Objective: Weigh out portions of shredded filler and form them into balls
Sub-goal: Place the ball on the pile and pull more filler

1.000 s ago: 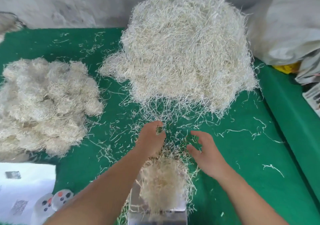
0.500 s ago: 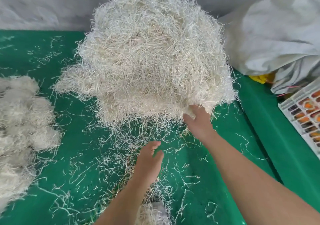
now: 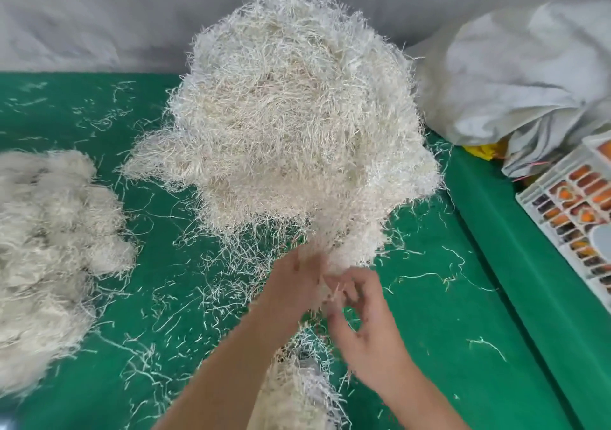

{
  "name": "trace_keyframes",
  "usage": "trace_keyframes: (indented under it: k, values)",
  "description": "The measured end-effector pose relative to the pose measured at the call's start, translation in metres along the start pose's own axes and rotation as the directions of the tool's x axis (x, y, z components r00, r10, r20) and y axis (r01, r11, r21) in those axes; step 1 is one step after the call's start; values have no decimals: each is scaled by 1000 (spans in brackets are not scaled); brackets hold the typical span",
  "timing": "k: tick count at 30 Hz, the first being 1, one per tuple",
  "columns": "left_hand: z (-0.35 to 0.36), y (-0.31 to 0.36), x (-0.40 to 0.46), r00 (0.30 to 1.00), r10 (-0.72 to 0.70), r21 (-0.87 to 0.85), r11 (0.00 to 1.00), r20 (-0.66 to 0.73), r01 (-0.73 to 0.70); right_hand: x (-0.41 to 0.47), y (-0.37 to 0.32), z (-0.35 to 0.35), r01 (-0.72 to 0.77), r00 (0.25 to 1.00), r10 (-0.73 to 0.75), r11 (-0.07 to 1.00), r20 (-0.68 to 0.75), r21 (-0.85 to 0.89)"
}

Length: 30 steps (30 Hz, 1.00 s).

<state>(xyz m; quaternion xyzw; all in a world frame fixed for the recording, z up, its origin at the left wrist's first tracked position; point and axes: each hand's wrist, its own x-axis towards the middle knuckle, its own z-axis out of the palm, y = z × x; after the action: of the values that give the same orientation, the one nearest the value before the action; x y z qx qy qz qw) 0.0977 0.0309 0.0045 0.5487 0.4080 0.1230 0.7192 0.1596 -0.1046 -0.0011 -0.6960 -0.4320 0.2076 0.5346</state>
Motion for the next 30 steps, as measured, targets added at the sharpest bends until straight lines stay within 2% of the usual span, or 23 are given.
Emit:
trace_keyframes:
  k: [2,4,5,7,9,11,12,13,15,19,21,23,24,25,26,27,28,29,30]
  values:
    - [-12,-2,-21,997,25,-11,1000,-71,-26,-1,-3,-6,77,995,-83,992,-52,-100]
    - [-27,-1,-42,996,30,4,1000,-87,-30,7,-4,-11,79,997,-79,938,15,-338]
    - [-36,0,-56,996,70,48,997,-50,-68,12,-7,-11,71,995,-34,894,90,-442]
    - [-54,2,-83,985,147,192,968,94,-163,25,-12,-6,155,973,-14,778,229,-608]
    - [-65,2,-103,960,242,399,874,138,-277,39,-17,5,259,947,-36,671,318,-695]
    - [-71,-1,-113,895,445,497,771,26,-398,52,-22,18,243,942,19,648,334,-722]
    - [-72,-1,-116,846,532,461,762,-45,-455,58,-24,22,206,944,63,656,325,-726]
    - [-70,3,-121,826,554,364,794,-102,-487,62,-25,25,171,945,102,657,312,-734]
    - [-69,6,-126,850,490,101,872,-192,-480,68,-19,28,110,946,162,657,282,-746]
    - [-83,2,-109,852,275,-162,911,-446,-379,80,-9,21,25,930,268,640,254,-768]
    - [-90,10,-102,831,221,-303,858,-511,-415,91,-6,9,23,938,271,571,215,-820]
    - [-104,19,-96,885,148,-399,851,-442,-342,105,-3,-1,33,954,240,512,180,-858]
    - [-111,19,-85,890,165,-311,897,-425,-315,112,-2,-5,26,959,234,495,162,-868]
    - [-114,21,-76,892,176,-143,956,-416,-256,120,-1,-8,20,961,235,462,144,-887]
    - [-117,20,-65,899,265,160,962,-349,-221,128,2,-10,10,961,243,445,131,-896]
    - [-117,22,-57,921,319,489,855,-226,-176,136,5,-14,-48,961,264,451,82,-891]
    - [-117,18,-48,939,338,708,679,-65,-196,144,5,-18,-120,961,276,512,30,-850]
    - [-118,12,-39,955,295,804,559,35,-203,155,8,-25,-218,955,294,574,-50,-790]
    - [-122,4,-33,972,219,822,536,86,-193,167,12,-34,-322,935,329,644,-129,-694]
